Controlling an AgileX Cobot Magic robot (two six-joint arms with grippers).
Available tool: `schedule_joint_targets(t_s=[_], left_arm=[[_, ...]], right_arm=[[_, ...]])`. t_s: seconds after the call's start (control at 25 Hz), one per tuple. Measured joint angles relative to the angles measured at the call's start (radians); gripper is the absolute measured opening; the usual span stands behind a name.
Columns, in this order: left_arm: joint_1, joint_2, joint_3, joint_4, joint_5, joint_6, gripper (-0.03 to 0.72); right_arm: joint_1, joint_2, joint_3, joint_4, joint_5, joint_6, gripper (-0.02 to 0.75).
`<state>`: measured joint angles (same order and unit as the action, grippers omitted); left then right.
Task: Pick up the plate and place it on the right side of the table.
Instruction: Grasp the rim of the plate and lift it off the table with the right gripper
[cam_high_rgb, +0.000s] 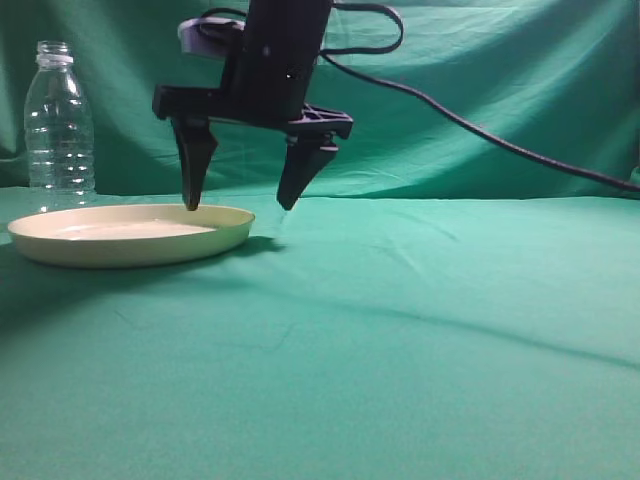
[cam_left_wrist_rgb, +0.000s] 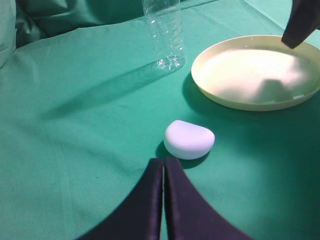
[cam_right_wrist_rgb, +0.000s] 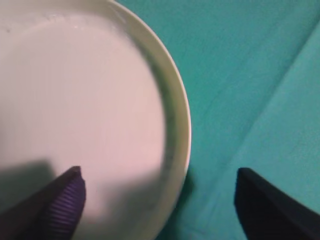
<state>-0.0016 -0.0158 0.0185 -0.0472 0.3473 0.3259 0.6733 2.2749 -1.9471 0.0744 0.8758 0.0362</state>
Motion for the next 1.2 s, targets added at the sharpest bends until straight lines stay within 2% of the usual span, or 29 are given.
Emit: schedule_joint_targets(t_s=[0.08,0.28,0.32,0.4,0.56,0.64,0.72,0.84,0.88,1.2], left_arm=[[0.000,0.000,0.000,0.000,0.000,0.000,0.000],[0.000,0.000,0.000,0.000,0.000,0.000,0.000],[0.000,0.000,0.000,0.000,0.000,0.000,0.000],[0.000,0.000,0.000,0.000,0.000,0.000,0.000],[0.000,0.000,0.000,0.000,0.000,0.000,0.000],[0.000,0.000,0.000,0.000,0.000,0.000,0.000],[0.000,0.000,0.000,0.000,0.000,0.000,0.000],[0.000,0.000,0.000,0.000,0.000,0.000,0.000],[0.000,0.000,0.000,0.000,0.000,0.000,0.000],[0.000,0.000,0.000,0.000,0.000,0.000,0.000]], right_arm=[[0.000,0.020,-0.001,-0.003,-0.021,0.000,0.608],[0.000,0.064,-0.003,-0.003,-0.054,-0.002,0.594],[0.000,0.072,-0.003,-0.003,-0.058,-0.004,0.532],[0.000,0.076,-0.003,-0.008,-0.066,-0.012,0.530],[0.000,0.078,-0.003,-0.011,-0.077,-0.019,0.315],[0.000,0.078,-0.003,-0.031,-0.077,-0.019,0.141],[0.000,0.078,-0.007,-0.051,-0.079,-0.001,0.063],[0.000,0.078,-0.042,-0.101,-0.039,0.051,0.067],[0.000,0.078,-0.065,-0.120,-0.011,0.061,0.000],[-0.004,-0.035,-0.209,-0.238,0.217,0.064,0.000]])
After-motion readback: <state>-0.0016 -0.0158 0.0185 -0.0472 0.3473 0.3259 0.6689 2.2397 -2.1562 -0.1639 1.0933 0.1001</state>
